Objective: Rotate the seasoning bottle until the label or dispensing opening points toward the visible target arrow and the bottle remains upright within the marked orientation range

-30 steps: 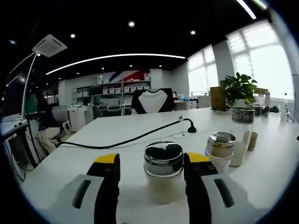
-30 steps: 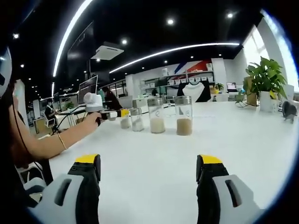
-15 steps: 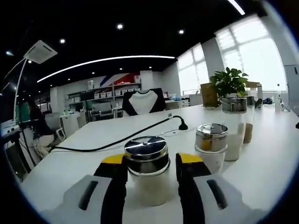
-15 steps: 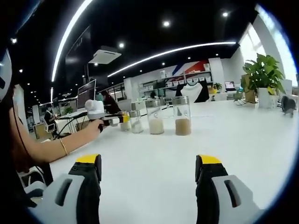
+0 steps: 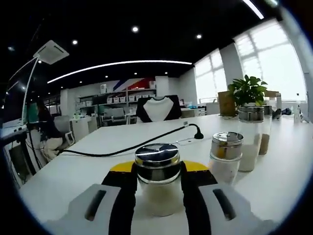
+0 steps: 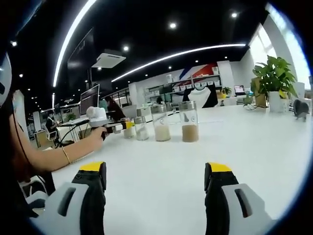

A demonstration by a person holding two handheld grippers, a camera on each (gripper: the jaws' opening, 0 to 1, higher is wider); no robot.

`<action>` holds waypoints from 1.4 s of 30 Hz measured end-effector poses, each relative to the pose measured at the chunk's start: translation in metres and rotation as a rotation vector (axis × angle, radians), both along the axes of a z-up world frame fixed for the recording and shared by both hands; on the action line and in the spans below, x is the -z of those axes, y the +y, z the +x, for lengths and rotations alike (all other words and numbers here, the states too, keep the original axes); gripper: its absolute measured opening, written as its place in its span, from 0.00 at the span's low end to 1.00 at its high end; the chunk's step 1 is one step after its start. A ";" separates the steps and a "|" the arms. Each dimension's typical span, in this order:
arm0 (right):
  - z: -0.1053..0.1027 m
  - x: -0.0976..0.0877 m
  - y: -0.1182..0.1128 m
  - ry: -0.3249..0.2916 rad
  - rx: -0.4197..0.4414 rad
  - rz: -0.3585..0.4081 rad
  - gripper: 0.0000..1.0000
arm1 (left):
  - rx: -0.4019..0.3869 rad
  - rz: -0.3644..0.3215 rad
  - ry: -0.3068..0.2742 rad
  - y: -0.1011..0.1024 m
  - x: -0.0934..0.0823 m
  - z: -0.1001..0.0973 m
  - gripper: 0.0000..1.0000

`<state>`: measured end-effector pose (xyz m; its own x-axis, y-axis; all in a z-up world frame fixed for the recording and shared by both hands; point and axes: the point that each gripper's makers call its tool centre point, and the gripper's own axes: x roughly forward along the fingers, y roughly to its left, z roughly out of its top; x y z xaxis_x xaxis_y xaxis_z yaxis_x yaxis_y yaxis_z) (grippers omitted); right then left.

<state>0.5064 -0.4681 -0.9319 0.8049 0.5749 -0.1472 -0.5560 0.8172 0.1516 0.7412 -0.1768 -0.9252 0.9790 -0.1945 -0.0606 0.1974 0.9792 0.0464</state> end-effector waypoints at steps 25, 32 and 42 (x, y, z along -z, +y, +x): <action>-0.003 0.010 0.008 0.028 -0.013 -0.043 0.82 | 0.051 0.129 -0.171 -0.008 -0.065 -0.024 0.36; -0.006 0.005 0.014 0.015 -0.024 -0.030 0.82 | 0.133 0.025 -0.172 -0.022 -0.071 -0.026 0.36; -0.009 0.004 0.024 -0.006 -0.063 -0.054 0.85 | 0.239 0.053 -0.206 -0.048 -0.090 -0.043 0.36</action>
